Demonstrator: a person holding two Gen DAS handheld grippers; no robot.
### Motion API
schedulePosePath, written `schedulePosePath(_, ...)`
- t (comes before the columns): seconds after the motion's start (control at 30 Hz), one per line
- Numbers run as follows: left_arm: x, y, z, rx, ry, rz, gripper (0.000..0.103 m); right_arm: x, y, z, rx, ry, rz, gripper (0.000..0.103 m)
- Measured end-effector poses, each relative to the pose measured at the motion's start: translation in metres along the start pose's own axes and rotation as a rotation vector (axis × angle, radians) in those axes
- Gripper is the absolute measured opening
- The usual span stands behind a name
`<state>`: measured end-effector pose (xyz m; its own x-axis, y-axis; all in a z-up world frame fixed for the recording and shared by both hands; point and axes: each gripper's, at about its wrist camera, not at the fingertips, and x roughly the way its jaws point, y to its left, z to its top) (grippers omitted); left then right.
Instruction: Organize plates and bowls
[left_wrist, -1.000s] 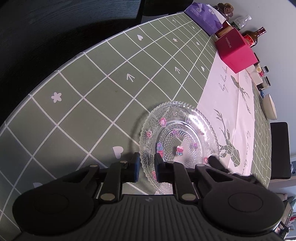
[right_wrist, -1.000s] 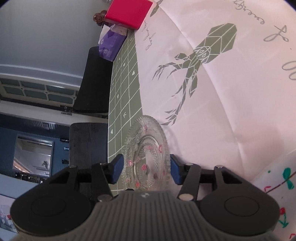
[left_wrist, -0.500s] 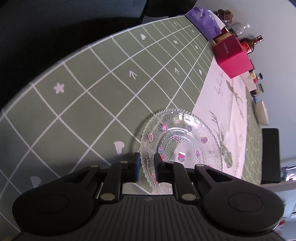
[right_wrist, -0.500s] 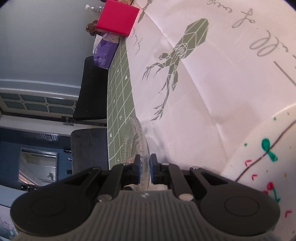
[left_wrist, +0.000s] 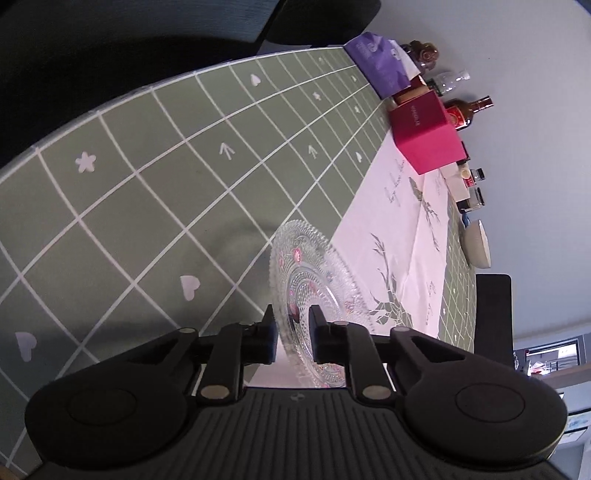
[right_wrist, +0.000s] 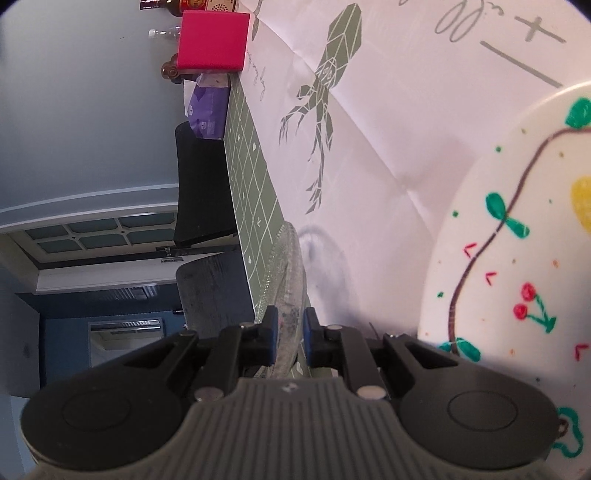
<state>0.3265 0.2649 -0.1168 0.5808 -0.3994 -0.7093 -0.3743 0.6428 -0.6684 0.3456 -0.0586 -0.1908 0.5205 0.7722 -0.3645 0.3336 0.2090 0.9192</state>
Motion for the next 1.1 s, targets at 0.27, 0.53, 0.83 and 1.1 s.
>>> schedulePosePath(0.27,-0.013,-0.018,-0.016,0.123,-0.057,-0.042,0.017,-0.014,0.002,-0.007,-0.064,-0.042,0.034,0.010)
schedulePosePath(0.53,-0.051,-0.042,-0.041,0.233,-0.067,-0.196,0.017,-0.067,0.026,-0.021,-0.148,-0.085,0.101,0.009)
schedulePosePath(0.83,-0.119,-0.092,-0.105,0.358,-0.074,-0.255,0.017,-0.161,0.048,-0.063,-0.186,-0.131,0.175,0.009)
schedulePosePath(1.1,-0.166,-0.118,-0.195,0.407,-0.046,-0.331,0.018,-0.279,0.050,-0.117,-0.224,-0.208,0.175,0.009)
